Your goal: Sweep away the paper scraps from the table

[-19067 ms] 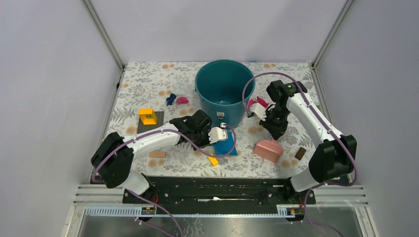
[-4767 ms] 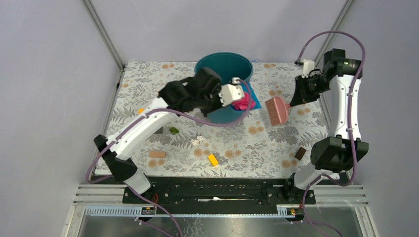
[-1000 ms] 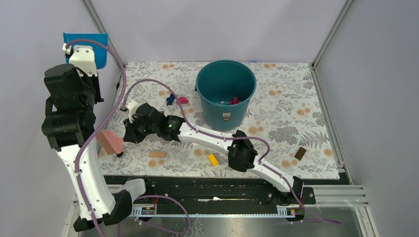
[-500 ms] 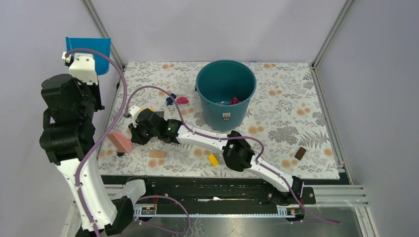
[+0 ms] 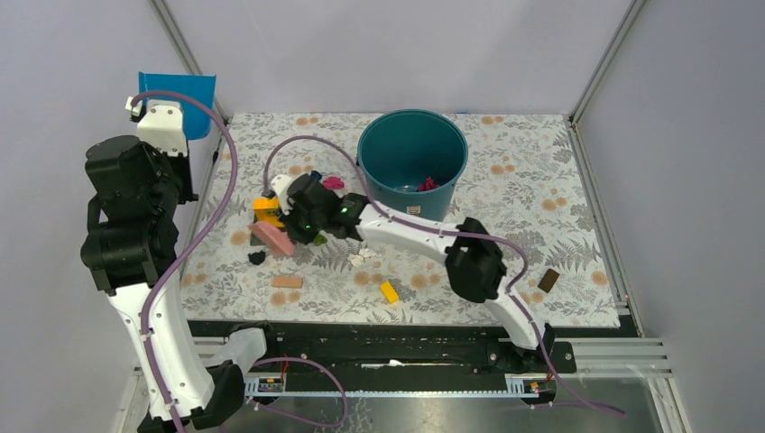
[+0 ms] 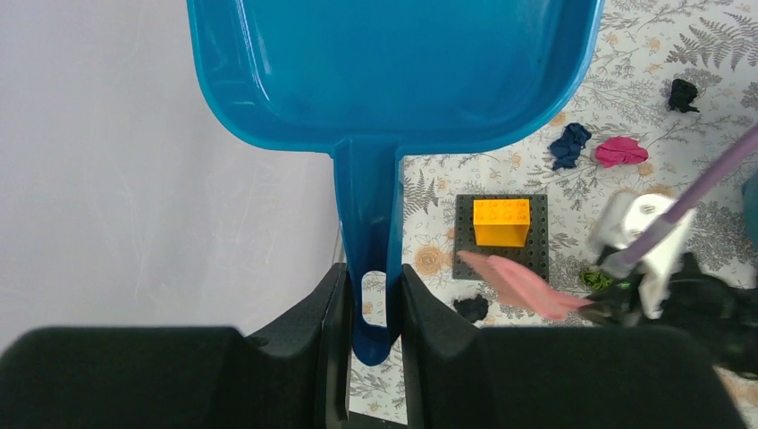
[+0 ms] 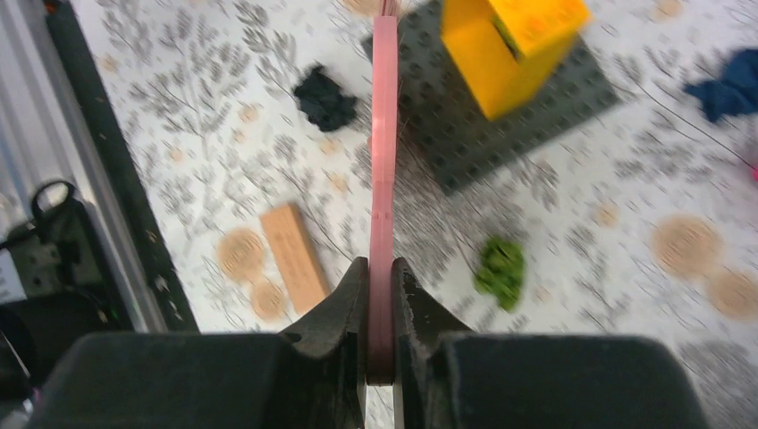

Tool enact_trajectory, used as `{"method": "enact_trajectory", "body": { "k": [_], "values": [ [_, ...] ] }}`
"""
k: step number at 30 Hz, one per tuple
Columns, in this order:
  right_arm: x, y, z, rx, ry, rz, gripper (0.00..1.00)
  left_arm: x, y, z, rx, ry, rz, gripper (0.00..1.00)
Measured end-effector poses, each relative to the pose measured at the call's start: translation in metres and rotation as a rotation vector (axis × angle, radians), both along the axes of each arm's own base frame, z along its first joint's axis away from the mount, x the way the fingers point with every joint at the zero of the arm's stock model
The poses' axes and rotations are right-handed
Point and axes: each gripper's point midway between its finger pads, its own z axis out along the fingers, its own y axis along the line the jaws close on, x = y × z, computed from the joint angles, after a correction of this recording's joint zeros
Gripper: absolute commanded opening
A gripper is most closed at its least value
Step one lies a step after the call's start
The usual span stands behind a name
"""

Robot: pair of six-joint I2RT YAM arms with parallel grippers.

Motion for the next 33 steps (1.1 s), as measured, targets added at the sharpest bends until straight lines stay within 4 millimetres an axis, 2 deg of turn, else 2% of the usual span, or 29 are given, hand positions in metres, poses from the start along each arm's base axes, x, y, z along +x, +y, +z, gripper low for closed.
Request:
{"method": "enact_trajectory", "body": {
  "k": [5,7,10,13,18,20,23,27,30,33],
  "values": [
    [0.009,-0.053,0.008,-0.083,-0.012,-0.008,0.00,0.005,-0.001,-0.007,0.006,0.012,-0.018,0.00],
    [0.009,-0.068,0.013,-0.104,-0.014,-0.005,0.00,0.009,-0.001,-0.008,0.003,0.016,-0.021,0.00],
    [0.005,-0.082,0.033,-0.105,-0.028,0.015,0.00,0.015,0.000,-0.010,0.000,0.027,-0.023,0.00],
    [-0.003,-0.082,0.063,-0.044,-0.046,0.053,0.00,0.025,0.000,-0.011,-0.005,0.030,-0.034,0.00],
    [-0.011,-0.059,0.111,0.118,-0.061,0.121,0.00,0.035,0.000,-0.014,-0.018,0.040,-0.040,0.00],
    [-0.012,-0.045,0.121,0.167,-0.058,0.137,0.00,0.038,0.000,-0.014,-0.029,0.042,-0.040,0.00],
    [-0.004,-0.011,0.127,0.250,-0.051,0.135,0.00,0.042,-0.002,-0.013,-0.044,0.040,-0.047,0.00],
    [0.002,0.025,0.105,0.284,-0.023,0.107,0.00,0.044,-0.005,-0.014,-0.055,0.043,-0.059,0.00],
    [0.004,0.045,0.074,0.274,0.010,0.082,0.00,0.042,-0.006,-0.016,-0.059,0.050,-0.062,0.00],
    [0.003,0.055,0.040,0.239,0.032,0.069,0.00,0.042,-0.006,-0.016,-0.062,0.055,-0.065,0.00]
  ]
}}
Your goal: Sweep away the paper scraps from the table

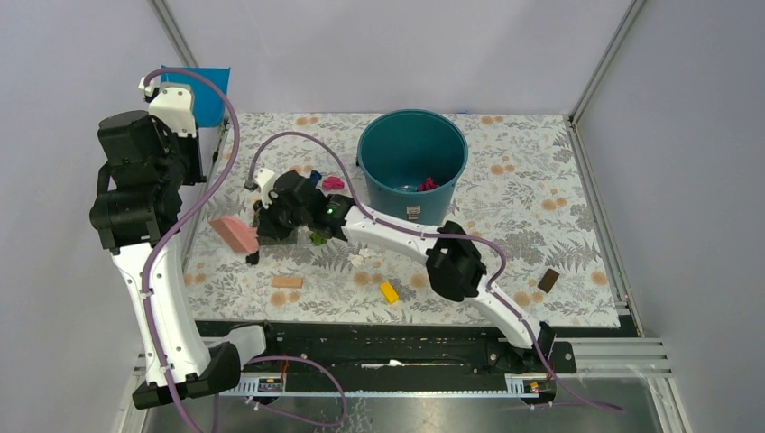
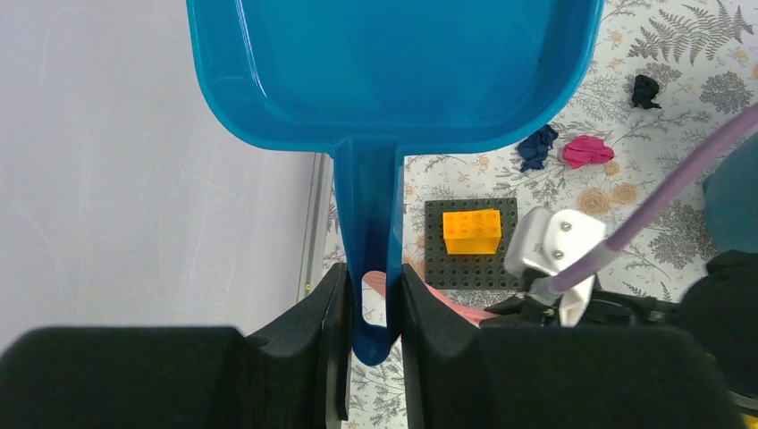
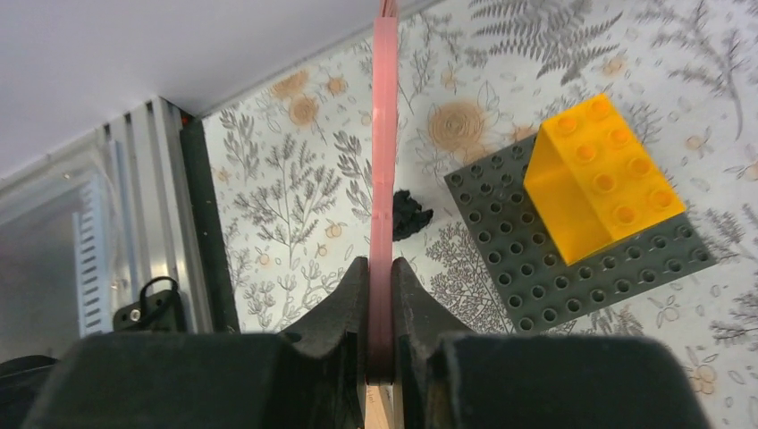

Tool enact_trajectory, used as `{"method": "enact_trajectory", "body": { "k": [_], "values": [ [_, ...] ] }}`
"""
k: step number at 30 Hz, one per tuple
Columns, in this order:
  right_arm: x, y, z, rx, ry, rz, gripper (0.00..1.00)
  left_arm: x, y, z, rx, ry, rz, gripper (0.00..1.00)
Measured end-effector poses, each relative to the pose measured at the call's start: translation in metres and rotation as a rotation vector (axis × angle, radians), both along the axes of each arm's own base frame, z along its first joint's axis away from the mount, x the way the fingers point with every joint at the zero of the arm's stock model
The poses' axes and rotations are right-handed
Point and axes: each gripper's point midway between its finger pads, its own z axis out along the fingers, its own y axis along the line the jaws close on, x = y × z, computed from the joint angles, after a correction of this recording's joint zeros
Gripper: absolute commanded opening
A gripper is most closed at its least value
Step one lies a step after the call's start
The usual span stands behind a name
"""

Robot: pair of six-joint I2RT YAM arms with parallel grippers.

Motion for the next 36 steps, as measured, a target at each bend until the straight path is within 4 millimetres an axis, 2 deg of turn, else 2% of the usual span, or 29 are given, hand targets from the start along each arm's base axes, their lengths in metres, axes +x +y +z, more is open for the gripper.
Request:
{"method": "enact_trajectory", "body": {
  "k": [2,5,10,14,16,20,22,26,28,30,33,36],
  "values": [
    [-0.002,0.002,-0.017,-0.027,0.009,0.004,0.00,0.001,-0.001,0.000,-0.002,0.002,-0.004,0.00],
    [-0.004,-0.003,-0.032,-0.064,-0.002,0.015,0.00,0.004,-0.001,-0.002,-0.006,0.008,-0.009,0.00],
    [-0.004,-0.034,-0.055,-0.168,-0.037,0.018,0.00,0.010,-0.002,-0.006,-0.013,0.025,-0.018,0.00],
    [0.002,-0.070,-0.041,-0.217,-0.067,0.003,0.00,0.014,-0.004,-0.010,-0.021,0.037,-0.036,0.00],
    [0.007,-0.096,-0.031,-0.245,-0.078,-0.014,0.00,0.018,-0.005,-0.013,-0.024,0.047,-0.049,0.00],
    [0.013,-0.164,-0.018,-0.325,-0.104,-0.056,0.00,0.026,-0.007,-0.020,-0.033,0.072,-0.074,0.00],
    [0.010,-0.194,-0.015,-0.363,-0.113,-0.068,0.00,0.031,-0.008,-0.025,-0.039,0.088,-0.086,0.00],
    [-0.009,-0.236,-0.016,-0.425,-0.121,-0.050,0.00,0.043,-0.009,-0.033,-0.041,0.117,-0.110,0.00],
    [-0.019,-0.250,-0.015,-0.445,-0.119,-0.031,0.00,0.049,-0.011,-0.037,-0.035,0.132,-0.128,0.00],
    [-0.024,-0.256,-0.007,-0.439,-0.125,-0.017,0.00,0.053,-0.016,-0.040,-0.015,0.155,-0.164,0.00],
    [-0.028,-0.258,0.014,-0.399,-0.151,-0.003,0.00,0.052,-0.028,-0.047,0.046,0.218,-0.254,0.00],
    [-0.025,-0.257,0.043,-0.348,-0.193,-0.012,0.00,0.036,-0.038,-0.066,0.113,0.331,-0.355,0.00]
  ]
}}
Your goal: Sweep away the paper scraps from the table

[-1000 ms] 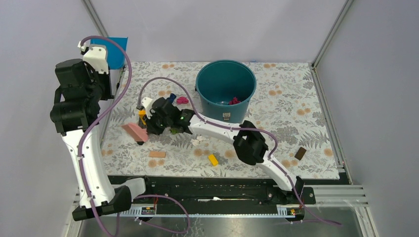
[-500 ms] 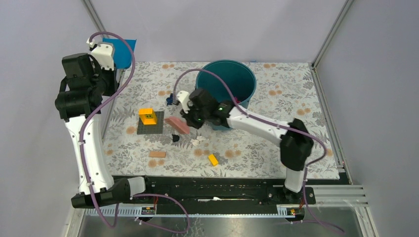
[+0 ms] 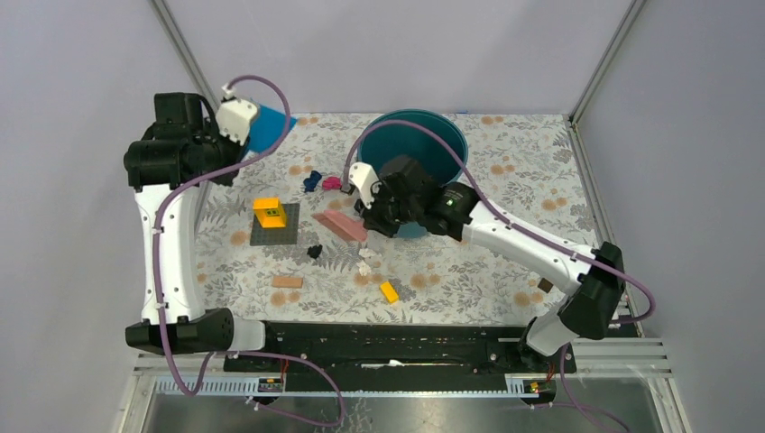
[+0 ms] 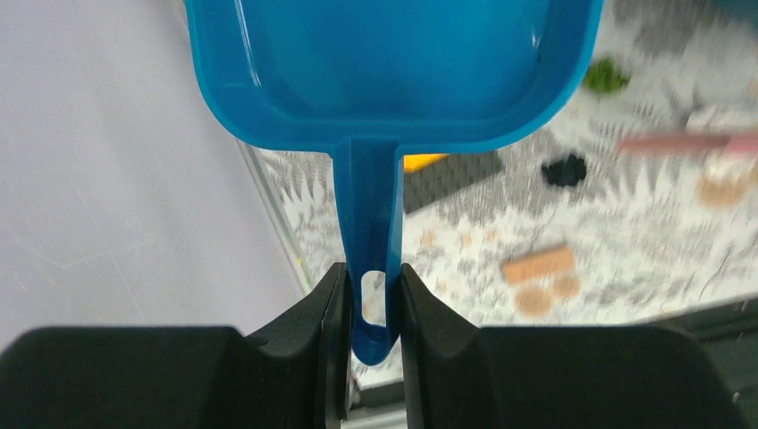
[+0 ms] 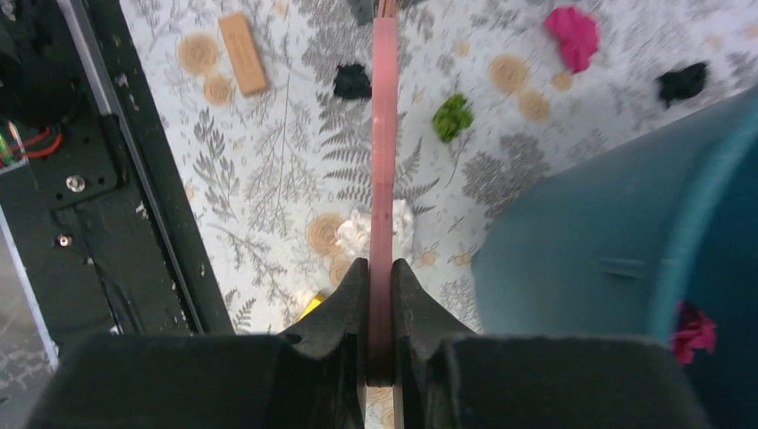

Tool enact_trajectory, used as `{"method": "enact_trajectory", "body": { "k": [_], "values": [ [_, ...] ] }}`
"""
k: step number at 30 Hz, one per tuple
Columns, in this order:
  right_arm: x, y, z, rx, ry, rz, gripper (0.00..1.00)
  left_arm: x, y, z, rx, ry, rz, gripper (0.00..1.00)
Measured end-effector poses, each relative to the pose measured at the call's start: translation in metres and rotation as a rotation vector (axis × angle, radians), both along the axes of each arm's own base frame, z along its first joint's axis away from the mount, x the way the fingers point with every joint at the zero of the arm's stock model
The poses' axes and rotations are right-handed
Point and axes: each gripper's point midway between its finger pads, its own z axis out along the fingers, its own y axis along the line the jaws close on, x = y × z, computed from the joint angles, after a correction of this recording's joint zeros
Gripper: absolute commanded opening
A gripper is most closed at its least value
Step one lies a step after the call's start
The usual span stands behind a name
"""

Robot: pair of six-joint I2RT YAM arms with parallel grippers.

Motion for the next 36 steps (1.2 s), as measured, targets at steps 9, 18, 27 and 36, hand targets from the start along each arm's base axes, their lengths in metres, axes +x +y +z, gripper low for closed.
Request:
{"method": "enact_trajectory", "body": {
  "k": [9,18,27,36],
  "values": [
    [0.004,-0.001,0.029,0.050,-0.037,0.004,0.00,-0.086,0.018,-0.069,0.234,0.250,-0.163,0.00],
    [0.007,0.084,-0.024,0.104,0.246,0.117,0.00,-0.095,0.023,-0.092,0.217,0.361,-0.110,0.00],
    [0.031,0.098,-0.075,0.070,0.404,-0.149,0.00,-0.118,0.029,-0.101,0.251,0.372,-0.078,0.00],
    [0.027,0.049,-0.100,0.006,0.417,-0.262,0.00,-0.127,0.034,-0.117,0.371,0.417,-0.268,0.00]
  ]
}}
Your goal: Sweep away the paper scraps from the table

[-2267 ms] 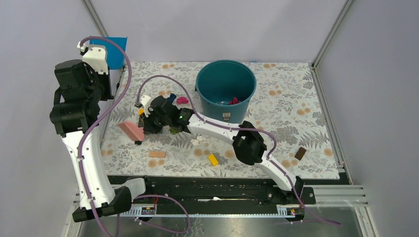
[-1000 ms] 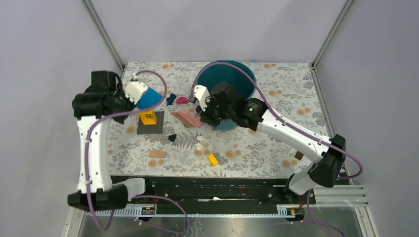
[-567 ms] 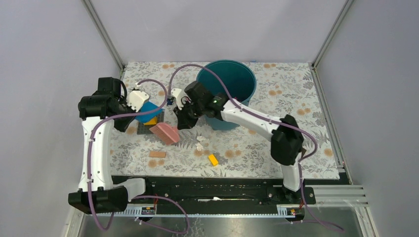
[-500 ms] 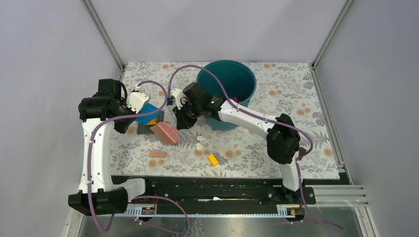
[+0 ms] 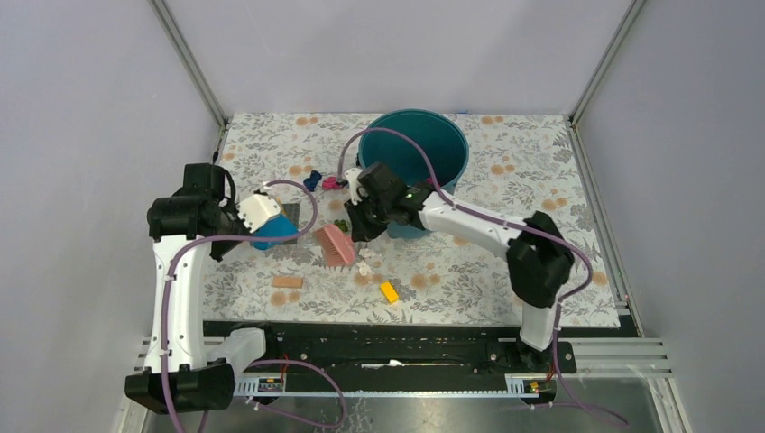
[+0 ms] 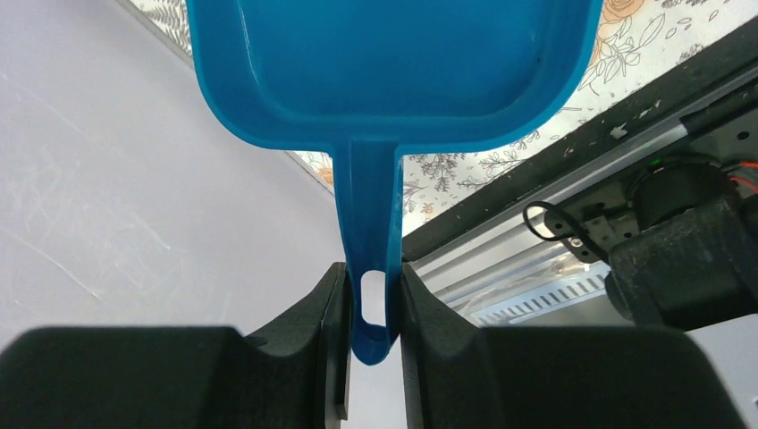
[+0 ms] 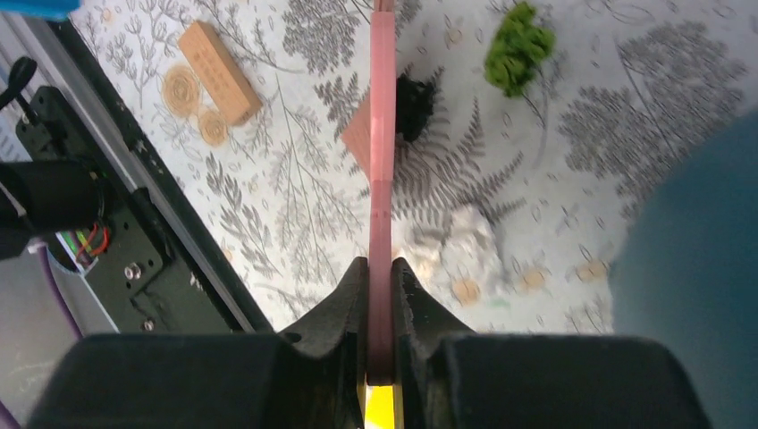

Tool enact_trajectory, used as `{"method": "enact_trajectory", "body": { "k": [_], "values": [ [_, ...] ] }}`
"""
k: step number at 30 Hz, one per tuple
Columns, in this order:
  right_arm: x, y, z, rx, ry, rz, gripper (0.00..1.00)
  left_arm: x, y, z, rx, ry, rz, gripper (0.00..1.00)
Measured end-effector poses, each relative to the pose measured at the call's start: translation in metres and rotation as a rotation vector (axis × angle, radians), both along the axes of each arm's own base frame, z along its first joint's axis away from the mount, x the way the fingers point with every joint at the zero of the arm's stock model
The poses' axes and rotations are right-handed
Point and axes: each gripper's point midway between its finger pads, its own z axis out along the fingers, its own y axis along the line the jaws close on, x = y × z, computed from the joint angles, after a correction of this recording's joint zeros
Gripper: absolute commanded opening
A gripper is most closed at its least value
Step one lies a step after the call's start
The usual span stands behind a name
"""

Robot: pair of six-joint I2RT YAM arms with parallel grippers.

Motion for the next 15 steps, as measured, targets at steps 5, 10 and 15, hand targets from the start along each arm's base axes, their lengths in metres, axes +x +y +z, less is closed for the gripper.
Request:
{"method": "enact_trajectory", "body": {
  "k": [5,10,15],
  "values": [
    [-0.004,-0.043,0.027,-0.015,-0.067,0.014,0.00,0.009,-0.004,-0.008,0.020,0.046,-0.130,0.00],
    [-0.006,-0.052,0.069,0.028,-0.160,0.097,0.00,0.004,-0.006,-0.034,0.054,0.127,-0.311,0.00],
    [0.010,-0.046,0.107,0.055,-0.261,0.088,0.00,-0.002,-0.017,-0.046,0.048,0.137,-0.478,0.00]
  ]
}}
